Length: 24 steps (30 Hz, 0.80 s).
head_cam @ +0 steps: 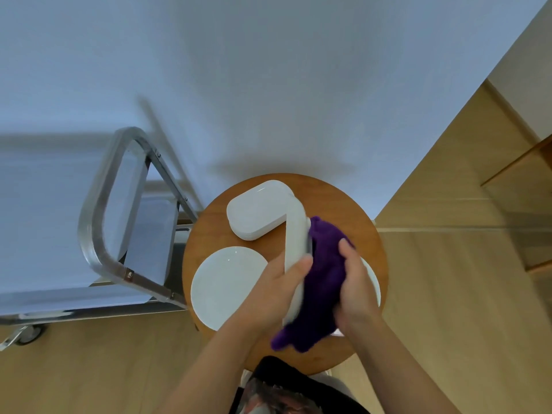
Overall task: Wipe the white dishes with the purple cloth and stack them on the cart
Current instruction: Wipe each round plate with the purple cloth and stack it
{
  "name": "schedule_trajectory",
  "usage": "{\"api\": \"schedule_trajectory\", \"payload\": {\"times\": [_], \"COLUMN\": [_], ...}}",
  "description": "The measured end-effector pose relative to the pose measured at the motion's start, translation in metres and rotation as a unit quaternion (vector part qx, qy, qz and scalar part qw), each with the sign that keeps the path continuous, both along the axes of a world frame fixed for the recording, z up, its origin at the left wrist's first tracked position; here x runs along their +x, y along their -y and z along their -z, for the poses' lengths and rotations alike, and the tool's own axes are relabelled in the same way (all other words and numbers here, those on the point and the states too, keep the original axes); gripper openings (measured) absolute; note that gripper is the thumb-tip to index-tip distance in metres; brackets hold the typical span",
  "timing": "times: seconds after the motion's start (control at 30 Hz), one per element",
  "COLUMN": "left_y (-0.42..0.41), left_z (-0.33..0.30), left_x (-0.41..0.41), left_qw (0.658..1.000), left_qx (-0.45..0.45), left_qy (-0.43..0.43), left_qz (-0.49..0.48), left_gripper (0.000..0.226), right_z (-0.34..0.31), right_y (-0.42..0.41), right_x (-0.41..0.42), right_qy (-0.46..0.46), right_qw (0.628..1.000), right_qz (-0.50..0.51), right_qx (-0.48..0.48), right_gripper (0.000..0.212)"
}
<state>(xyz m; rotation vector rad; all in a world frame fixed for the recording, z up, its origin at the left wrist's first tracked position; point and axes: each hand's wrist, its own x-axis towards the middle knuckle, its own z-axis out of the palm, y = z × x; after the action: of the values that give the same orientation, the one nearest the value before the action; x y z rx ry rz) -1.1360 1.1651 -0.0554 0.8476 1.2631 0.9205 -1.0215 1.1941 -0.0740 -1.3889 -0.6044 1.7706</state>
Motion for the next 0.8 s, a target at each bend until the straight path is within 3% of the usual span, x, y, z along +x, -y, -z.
{"api": "schedule_trajectory", "payload": {"times": [0.1, 0.2, 0.27, 0.43, 0.67, 0.8], "left_y": [0.009, 0.012, 0.011, 0.011, 0.006, -0.002], "left_z": [0.0, -0.01, -0.016, -0.024, -0.02, -0.011], "left_x": [-0.006, -0.005, -0.007, -0.02, -0.034, -0.029], "left_qw": [0.999, 0.997, 0.995, 0.995, 0.979, 0.981], "left_qx": [0.008, 0.016, 0.022, 0.026, -0.019, 0.012], "left_qy": [0.008, 0.008, 0.003, 0.023, 0.187, 0.166], "left_qz": [0.031, 0.081, 0.098, 0.089, -0.073, -0.098], "left_gripper": [0.042, 0.028, 0.03, 0.037, 0.039, 0.027], "right_z": [-0.012, -0.024, -0.031, -0.035, -0.001, 0.023], "right_y": [-0.011, -0.016, -0.025, -0.051, -0.042, -0.006], "right_x": [0.003, -0.007, -0.008, -0.002, -0.004, -0.013], "right_qy": [0.024, 0.111, 0.127, 0.112, 0.234, 0.141], "right_qw": [0.996, 0.962, 0.953, 0.979, 0.956, 0.97], "right_qz": [-0.023, -0.119, -0.117, -0.099, -0.13, -0.185], "right_qx": [0.084, 0.22, 0.25, 0.139, 0.118, 0.076], "right_gripper": [0.038, 0.047, 0.046, 0.032, 0.034, 0.022]}}
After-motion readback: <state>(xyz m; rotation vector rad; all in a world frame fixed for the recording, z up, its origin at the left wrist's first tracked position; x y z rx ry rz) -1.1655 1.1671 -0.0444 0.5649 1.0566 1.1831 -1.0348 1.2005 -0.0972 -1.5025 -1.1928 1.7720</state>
